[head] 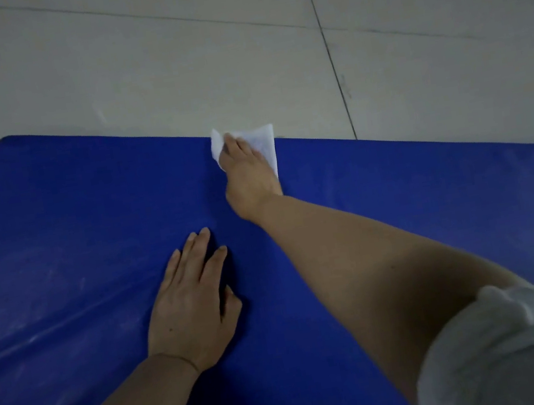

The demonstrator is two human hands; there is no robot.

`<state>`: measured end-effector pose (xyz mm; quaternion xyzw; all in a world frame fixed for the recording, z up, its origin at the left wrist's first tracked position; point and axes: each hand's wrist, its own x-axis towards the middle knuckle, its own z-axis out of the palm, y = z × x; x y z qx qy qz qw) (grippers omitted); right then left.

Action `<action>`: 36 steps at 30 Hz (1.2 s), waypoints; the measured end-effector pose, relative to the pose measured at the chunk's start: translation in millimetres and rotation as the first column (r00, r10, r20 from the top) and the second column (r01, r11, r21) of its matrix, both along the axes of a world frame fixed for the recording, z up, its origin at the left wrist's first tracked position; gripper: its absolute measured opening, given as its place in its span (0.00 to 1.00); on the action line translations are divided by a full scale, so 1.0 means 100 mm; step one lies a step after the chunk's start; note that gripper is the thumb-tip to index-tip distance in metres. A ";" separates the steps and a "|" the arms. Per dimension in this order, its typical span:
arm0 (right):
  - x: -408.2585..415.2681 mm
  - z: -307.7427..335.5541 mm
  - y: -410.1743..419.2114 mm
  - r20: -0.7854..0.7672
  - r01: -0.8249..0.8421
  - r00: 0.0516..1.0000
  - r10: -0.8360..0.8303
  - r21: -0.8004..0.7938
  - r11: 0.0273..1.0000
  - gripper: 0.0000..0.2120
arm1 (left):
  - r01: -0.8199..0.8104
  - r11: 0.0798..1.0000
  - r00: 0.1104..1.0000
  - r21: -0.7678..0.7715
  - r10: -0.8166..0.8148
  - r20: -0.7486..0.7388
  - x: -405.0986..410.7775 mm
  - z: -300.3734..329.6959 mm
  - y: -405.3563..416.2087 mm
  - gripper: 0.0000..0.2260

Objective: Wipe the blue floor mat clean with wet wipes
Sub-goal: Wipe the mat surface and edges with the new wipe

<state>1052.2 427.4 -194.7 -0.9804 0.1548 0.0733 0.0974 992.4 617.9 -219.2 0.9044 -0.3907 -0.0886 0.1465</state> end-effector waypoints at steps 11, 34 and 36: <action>-0.67 0.12 -1.01 -0.210 0.102 0.940 -0.270 -0.583 0.806 0.32 | -0.019 1.000 1.000 -0.023 0.018 -0.010 0.00 0.01 -0.04 0.24; -0.62 0.05 -1.10 -0.040 0.471 0.854 -0.520 -0.369 0.801 0.30 | -0.017 0.999 1.000 -0.031 0.018 0.015 0.01 0.02 -0.04 0.24; -0.62 0.11 -1.18 -0.055 0.456 0.845 -0.532 -0.447 0.770 0.30 | -0.017 0.999 1.000 -0.029 0.017 0.010 0.01 0.00 -0.04 0.24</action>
